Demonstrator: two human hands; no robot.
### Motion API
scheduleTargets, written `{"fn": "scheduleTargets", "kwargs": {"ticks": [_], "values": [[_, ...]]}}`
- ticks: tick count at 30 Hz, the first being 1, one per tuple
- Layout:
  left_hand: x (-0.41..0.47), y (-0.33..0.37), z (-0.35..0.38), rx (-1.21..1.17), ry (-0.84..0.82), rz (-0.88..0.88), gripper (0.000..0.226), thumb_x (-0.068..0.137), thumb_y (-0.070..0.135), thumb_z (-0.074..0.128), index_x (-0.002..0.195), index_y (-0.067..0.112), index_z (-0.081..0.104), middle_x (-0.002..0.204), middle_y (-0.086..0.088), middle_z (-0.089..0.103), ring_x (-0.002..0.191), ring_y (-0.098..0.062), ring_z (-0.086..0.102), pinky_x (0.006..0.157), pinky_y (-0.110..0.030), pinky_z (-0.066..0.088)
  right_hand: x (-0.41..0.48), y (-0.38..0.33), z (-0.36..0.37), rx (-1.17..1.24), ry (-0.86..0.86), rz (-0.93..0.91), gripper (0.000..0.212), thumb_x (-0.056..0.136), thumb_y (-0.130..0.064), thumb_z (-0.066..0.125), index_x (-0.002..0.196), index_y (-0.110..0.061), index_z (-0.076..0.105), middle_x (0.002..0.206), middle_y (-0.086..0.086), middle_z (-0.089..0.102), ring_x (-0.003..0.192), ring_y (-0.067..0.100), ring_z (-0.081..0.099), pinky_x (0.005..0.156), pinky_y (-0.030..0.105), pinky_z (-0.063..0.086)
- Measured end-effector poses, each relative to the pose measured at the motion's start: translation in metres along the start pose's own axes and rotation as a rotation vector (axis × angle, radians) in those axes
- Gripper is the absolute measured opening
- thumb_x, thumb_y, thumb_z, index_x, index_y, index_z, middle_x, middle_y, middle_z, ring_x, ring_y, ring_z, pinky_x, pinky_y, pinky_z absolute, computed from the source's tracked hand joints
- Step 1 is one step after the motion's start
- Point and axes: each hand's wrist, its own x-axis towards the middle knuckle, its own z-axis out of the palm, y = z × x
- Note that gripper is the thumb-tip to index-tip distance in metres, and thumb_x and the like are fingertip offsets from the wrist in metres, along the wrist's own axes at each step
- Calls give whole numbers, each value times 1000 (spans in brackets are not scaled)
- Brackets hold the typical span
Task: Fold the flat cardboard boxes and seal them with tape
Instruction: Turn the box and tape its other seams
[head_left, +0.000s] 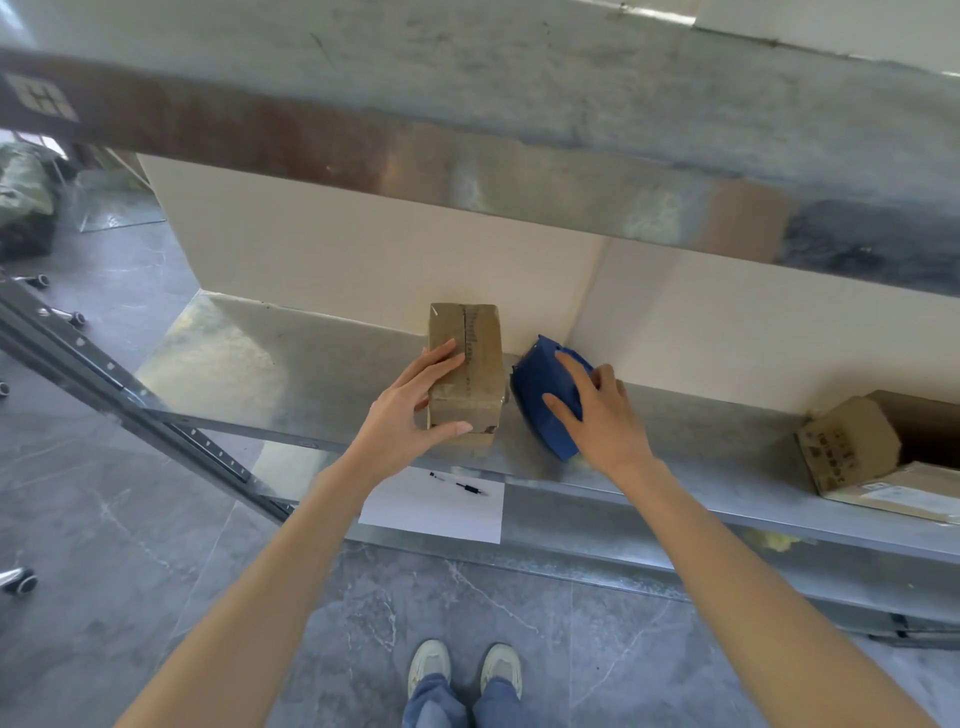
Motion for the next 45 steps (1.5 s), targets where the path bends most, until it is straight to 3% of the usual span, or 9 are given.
{"fn": "scheduleTargets", "kwargs": {"ticks": [4,7,10,15,19,24,28,40,45], "values": [[1,6,-2,-48,16,-40,68,80,48,73,143,39,48,151,31,33,135,4,40,101,-35,50,-3,-25,-20,-23,169,-160,57,96,-54,49,145,-25,43,122,7,49,110,28,47,88,41,47],[3,6,-1,-103,28,-46,58,85,35,73,139,37,53,149,29,38,135,3,42,102,-41,51,-3,-51,-25,96,103,-356,65,89,-63,52,143,-28,45,133,-1,48,121,20,44,96,33,41],[4,5,-1,-138,45,-49,54,85,27,74,134,40,55,146,26,43,135,0,43,102,-42,51,1,-69,-20,156,22,-433,65,87,-57,61,144,-29,48,141,-4,47,129,17,42,101,32,39],[4,3,0,-126,62,-50,55,84,28,76,135,37,57,145,26,45,135,-2,44,101,-43,52,0,-70,-4,290,58,-403,47,89,-41,69,132,-22,62,139,-5,49,124,13,44,95,30,45],[4,6,1,-84,77,-46,43,92,38,67,133,42,56,145,28,44,132,3,45,101,-36,52,1,-70,1,395,35,-352,41,91,-46,65,127,-25,64,136,-13,46,122,8,44,93,26,43],[5,8,6,-2,177,-55,32,100,27,56,131,37,61,141,27,49,117,7,54,95,-34,53,6,-77,7,456,95,-296,28,91,-41,65,111,-22,66,126,-15,47,115,6,45,84,19,40],[3,7,9,-43,195,-57,30,101,28,49,128,34,60,141,25,51,126,4,50,101,-32,48,5,-73,7,478,88,-301,24,95,-37,62,115,-25,68,126,-15,48,117,6,46,88,18,39],[3,6,6,-191,162,-119,38,98,27,44,129,45,57,141,23,53,132,-4,48,107,-46,45,7,-65,-6,454,-35,-325,29,102,-28,52,129,-31,62,135,-16,47,125,4,41,101,26,35],[4,8,1,-147,176,-142,47,90,18,39,125,45,58,136,27,55,103,-10,62,85,-49,56,9,-58,-9,440,-81,-357,42,96,-6,49,130,-28,61,138,-15,48,127,6,42,104,30,37]]}}
